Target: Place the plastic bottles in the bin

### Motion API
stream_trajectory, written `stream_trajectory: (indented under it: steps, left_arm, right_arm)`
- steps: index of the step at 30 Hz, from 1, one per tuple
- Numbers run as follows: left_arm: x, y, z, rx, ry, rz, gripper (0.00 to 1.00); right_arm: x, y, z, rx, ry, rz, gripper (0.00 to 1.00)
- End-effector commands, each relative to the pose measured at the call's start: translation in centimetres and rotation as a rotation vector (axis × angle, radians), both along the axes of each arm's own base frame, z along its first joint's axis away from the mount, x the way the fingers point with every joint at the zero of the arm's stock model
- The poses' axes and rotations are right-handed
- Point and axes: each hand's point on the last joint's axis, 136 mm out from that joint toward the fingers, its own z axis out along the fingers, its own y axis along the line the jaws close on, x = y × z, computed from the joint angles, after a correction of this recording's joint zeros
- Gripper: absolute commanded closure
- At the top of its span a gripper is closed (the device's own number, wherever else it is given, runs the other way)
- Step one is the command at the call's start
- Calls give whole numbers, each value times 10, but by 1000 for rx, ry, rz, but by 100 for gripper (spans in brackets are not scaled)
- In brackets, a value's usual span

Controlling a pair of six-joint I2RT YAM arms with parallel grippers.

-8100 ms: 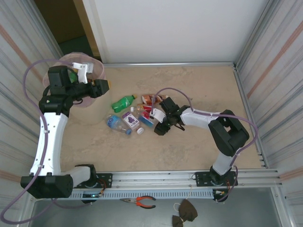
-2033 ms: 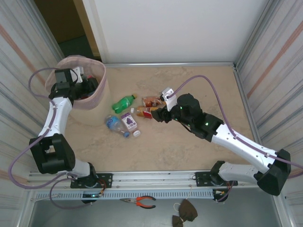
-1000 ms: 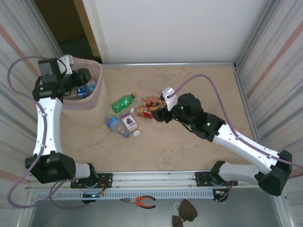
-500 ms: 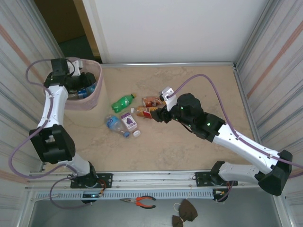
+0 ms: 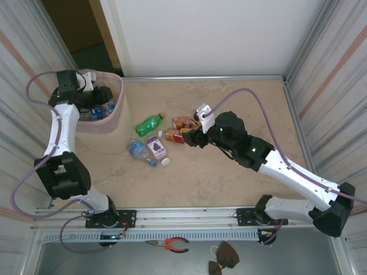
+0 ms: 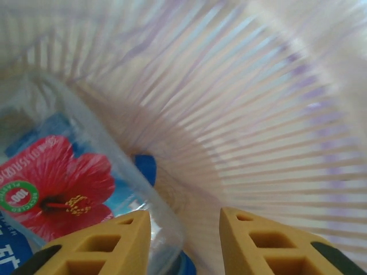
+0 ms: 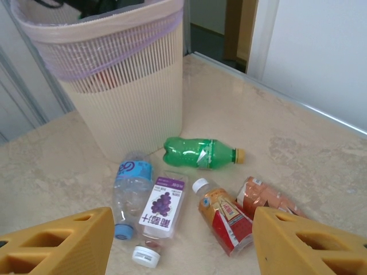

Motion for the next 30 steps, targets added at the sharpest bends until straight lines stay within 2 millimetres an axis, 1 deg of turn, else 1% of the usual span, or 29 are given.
stream_trajectory:
  steps: [1,4,7,8,11,16,20,22,23,26,28,30]
  left_arm:
    - [-16,-7,64,32,-137,-31,61]
    - [-24,-16,87,65,-188,-58,60]
    - [-31,-30,107,129,-237,-98,60]
    - [-33,-37,112,159,-255,-122,59]
    - [-38,-54,121,259,-299,-168,55]
    - [-45,-95,125,387,-358,-293,51]
    - [-46,-125,114,502,-363,-393,48]
    - [-45,-143,103,559,-351,-457,48]
    - [-44,-149,97,591,-340,-474,47]
    - [-39,-171,74,675,-292,-549,46]
    - [-36,-183,54,732,-244,-601,46]
    - [-33,-192,36,786,-202,-643,46]
  right_arm:
    - [-1,-3,18,13,-39,-12,35]
    - [-1,-5,19,8,-46,-18,35]
    - [-1,-7,19,3,-52,-21,35]
    - [0,-7,19,0,-53,-26,35]
    - [0,-10,21,-1,-61,-33,35]
    - [0,-15,21,-10,-71,-48,35]
    - [0,-23,23,-14,-80,-68,35]
    - [1,-28,25,-16,-90,-85,35]
    - [1,-30,26,-16,-93,-91,35]
    - [2,-37,29,-13,-104,-114,35]
    - [2,-41,30,-11,-108,-128,35]
    - [2,-44,30,-12,-108,-136,35]
